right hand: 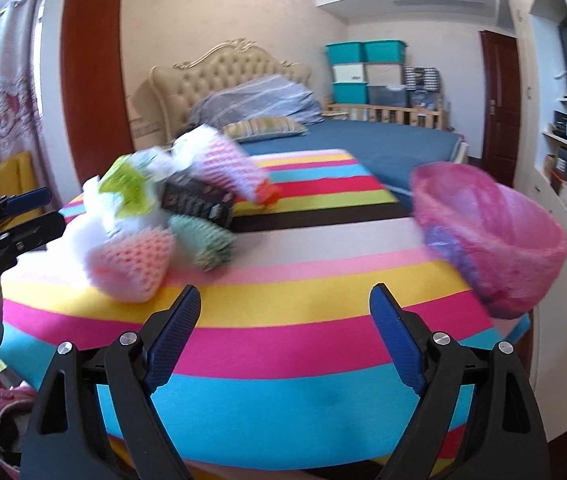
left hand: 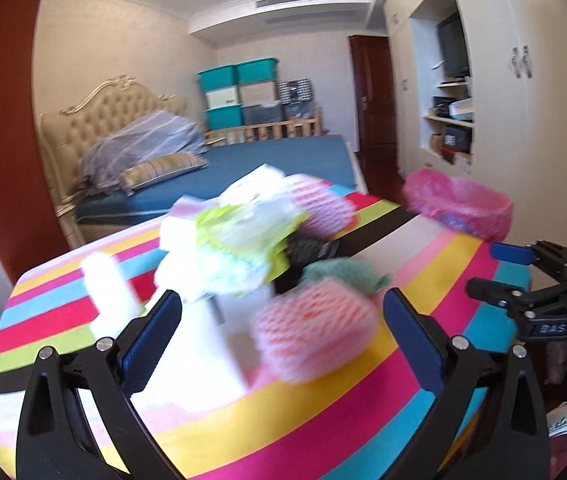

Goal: Collect trash
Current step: 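Grasp the white foam block with the left tool while the right tool grasps the pink foam net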

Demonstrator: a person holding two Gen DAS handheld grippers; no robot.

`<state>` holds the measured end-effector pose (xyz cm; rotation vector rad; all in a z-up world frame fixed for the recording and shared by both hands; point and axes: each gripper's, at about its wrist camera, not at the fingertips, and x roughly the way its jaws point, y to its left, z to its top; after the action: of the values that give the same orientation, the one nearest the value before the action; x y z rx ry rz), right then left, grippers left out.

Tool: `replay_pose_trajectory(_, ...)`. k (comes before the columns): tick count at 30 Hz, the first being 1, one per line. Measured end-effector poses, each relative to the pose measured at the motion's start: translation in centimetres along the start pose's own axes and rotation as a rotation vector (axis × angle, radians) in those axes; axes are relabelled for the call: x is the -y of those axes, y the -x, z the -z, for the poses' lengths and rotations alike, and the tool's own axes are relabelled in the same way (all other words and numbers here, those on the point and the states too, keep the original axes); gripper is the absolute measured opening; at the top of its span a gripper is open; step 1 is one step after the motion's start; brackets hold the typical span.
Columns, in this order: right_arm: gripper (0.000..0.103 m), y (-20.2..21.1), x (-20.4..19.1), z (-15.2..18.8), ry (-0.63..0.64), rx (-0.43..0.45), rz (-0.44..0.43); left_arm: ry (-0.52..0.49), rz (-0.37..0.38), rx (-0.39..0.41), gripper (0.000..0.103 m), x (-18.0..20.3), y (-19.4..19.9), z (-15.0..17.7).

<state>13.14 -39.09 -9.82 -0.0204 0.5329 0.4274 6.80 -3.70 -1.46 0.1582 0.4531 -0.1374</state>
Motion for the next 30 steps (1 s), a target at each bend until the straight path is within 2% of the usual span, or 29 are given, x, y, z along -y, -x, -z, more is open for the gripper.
replay_pose_trajectory(6, 0.082, -1.0, -2.7, 0.6, 0.047, -0.034, -0.054, 0.054, -0.039, -0.075, 0.098, -2.6, -0.9, 1.6)
replay_pose_trajectory(11, 0.082, -1.0, -3.6, 0.6, 0.061, -0.035, -0.071, 0.112, -0.068, -0.108, 0.098, -4.2, -1.7, 2.5)
replay_pose_trajectory(17, 0.082, -1.6, -4.5, 0.4, 0.070, -0.050, -0.101, 0.143, -0.094, -0.148, 0.096, -4.8, -2.9, 3.2)
replay_pose_trajectory(23, 0.082, -2.9, -6.5, 0.1, 0.113, -0.068, -0.130, 0.192, -0.069, -0.178, 0.081, -5.6, -3.5, 3.4)
replay_pose_trajectory(24, 0.082, -3.1, -6.8, 0.1, 0.119, -0.071, -0.135, 0.198, -0.063, -0.187, 0.076, -5.8, -3.7, 3.5)
replay_pose_trajectory(26, 0.082, -3.4, -7.5, 0.0, 0.137, -0.075, -0.146, 0.206, -0.043, -0.201, 0.058, -5.9, -3.9, 3.6)
replay_pose_trajectory(27, 0.082, -3.6, -7.7, -0.1, 0.144, -0.076, -0.150, 0.208, -0.036, -0.204, 0.054, -5.9, -3.9, 3.7)
replay_pose_trajectory(30, 0.082, -4.0, -8.3, -0.3, 0.157, -0.076, -0.148, 0.214, -0.051, -0.170, 0.053, -6.1, -3.2, 3.7)
